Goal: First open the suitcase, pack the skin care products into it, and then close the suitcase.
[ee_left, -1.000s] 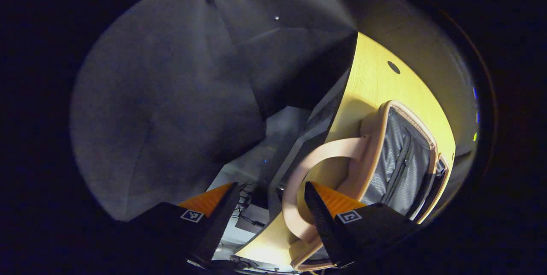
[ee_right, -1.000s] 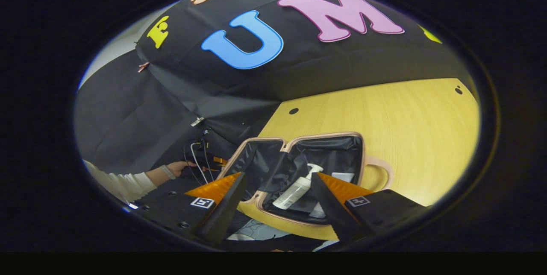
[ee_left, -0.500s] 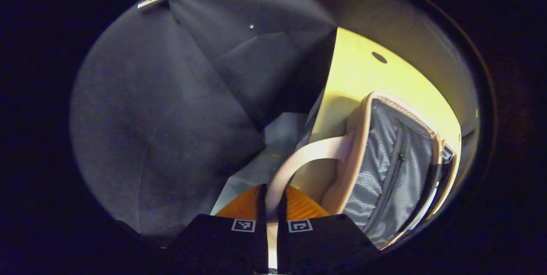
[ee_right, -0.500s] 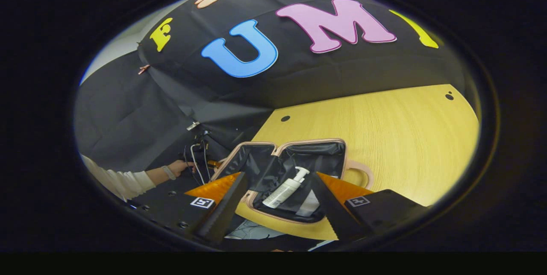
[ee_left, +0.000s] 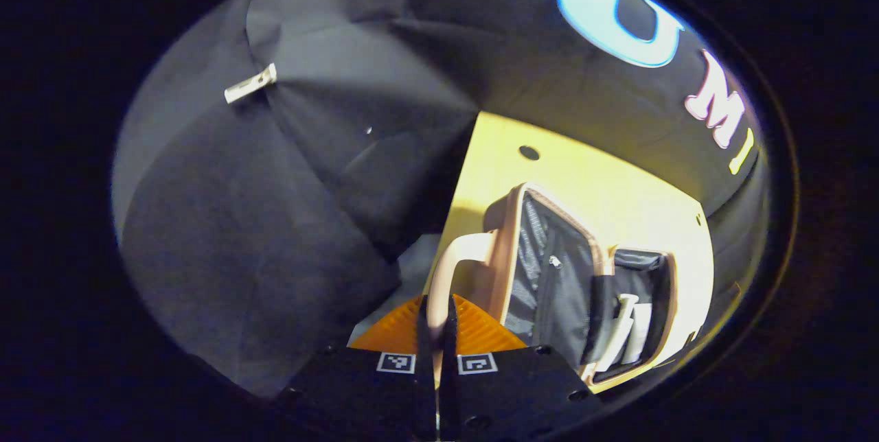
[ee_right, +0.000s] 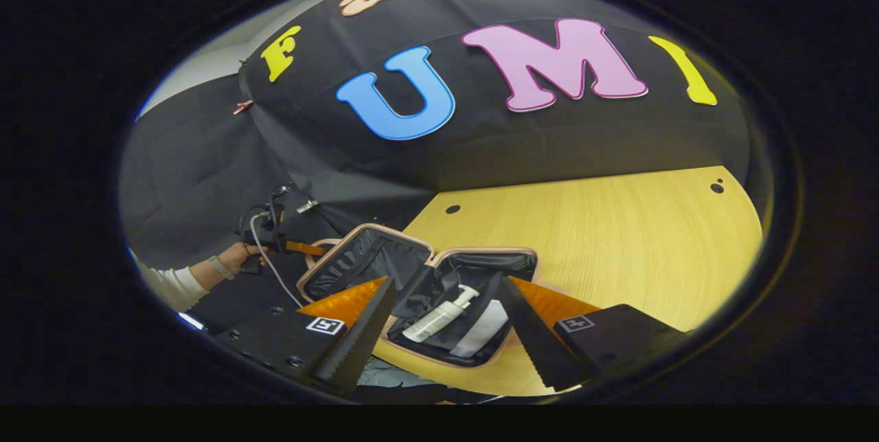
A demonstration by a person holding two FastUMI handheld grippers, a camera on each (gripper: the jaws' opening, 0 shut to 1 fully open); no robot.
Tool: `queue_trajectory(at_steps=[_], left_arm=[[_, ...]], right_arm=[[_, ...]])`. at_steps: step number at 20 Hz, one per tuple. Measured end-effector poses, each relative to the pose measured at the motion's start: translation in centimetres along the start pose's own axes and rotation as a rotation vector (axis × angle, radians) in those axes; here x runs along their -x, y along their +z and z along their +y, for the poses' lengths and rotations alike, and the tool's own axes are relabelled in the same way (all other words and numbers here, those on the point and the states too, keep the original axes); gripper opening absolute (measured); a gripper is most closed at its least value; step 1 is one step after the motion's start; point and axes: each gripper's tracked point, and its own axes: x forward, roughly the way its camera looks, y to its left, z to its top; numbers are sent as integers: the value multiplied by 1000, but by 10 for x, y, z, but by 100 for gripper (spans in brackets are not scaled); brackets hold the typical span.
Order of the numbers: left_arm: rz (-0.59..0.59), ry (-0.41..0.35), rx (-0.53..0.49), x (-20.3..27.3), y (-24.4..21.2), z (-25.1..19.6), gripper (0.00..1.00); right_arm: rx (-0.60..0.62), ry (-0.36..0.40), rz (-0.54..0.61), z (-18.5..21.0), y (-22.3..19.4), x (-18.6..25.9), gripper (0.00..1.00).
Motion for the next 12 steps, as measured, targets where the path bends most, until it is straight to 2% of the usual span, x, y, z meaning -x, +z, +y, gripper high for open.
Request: queue_trajectory(at_steps=[2,6,9,12], left_arm=[[-61,-55,-36,34,18,-28,7],[-203,-238,-145,95,50,-118,7],[-260,-351,-235,124,50,-185,7],[-255,-443,-274,137,36,-245,7]], right_arm=[[3,-2,-26,-3,9,5,96],[40,-21,-66,-11,20,20,96],[61,-34,-99,-18,24,34,96],[71,-41,-121,-21,21,46,96]])
